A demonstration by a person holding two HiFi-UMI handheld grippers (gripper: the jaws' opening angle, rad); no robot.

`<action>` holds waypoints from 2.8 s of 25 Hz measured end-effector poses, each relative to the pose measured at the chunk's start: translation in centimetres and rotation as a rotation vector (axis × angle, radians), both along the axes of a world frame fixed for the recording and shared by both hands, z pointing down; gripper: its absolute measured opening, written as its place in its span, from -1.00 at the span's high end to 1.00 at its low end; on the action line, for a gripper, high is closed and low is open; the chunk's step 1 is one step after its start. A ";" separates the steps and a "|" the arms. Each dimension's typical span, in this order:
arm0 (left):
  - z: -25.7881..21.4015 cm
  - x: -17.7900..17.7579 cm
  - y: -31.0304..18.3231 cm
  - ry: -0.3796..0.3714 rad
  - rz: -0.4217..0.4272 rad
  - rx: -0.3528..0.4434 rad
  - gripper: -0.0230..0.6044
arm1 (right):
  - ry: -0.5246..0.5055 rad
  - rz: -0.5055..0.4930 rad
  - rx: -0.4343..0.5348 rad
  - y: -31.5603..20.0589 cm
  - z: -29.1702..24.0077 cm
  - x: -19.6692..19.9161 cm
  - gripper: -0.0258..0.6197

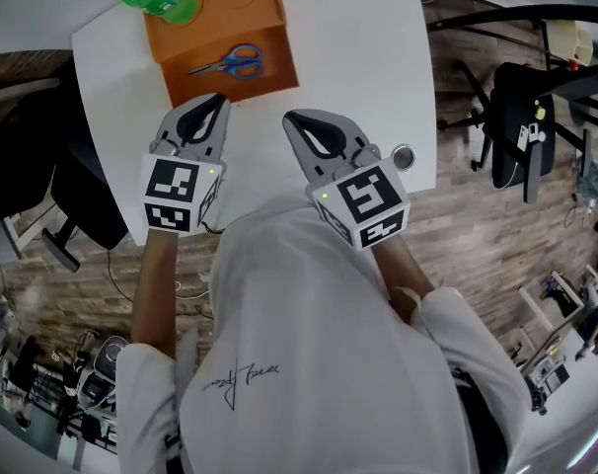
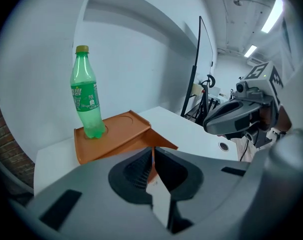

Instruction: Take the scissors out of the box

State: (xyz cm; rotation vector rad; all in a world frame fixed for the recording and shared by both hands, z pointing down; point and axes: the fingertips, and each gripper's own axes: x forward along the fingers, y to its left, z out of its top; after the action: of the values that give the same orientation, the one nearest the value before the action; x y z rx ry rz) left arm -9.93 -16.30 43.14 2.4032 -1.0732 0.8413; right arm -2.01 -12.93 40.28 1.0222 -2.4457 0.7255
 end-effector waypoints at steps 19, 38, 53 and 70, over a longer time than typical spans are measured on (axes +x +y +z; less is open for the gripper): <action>4.1 1.2 -3.3 -0.172 0.221 -0.007 0.62 | 0.005 0.008 -0.037 -0.6 1.1 -0.2 0.89; 9.4 2.0 -5.4 -0.355 0.434 -0.043 0.57 | 0.010 0.007 -0.084 -0.6 2.4 0.3 0.89; 12.4 2.7 -5.7 -0.438 0.540 -0.078 0.53 | 0.005 0.019 -0.099 -1.0 2.8 0.5 0.89; 14.2 3.2 -5.6 -0.539 0.655 -0.103 0.50 | 0.001 0.027 -0.110 -1.6 3.4 0.8 0.89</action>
State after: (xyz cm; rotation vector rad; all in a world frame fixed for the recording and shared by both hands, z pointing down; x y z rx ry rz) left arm -6.77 -21.94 57.30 2.5180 -0.3411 1.7818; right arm -1.20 -14.57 43.70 1.0153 -2.3660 0.8582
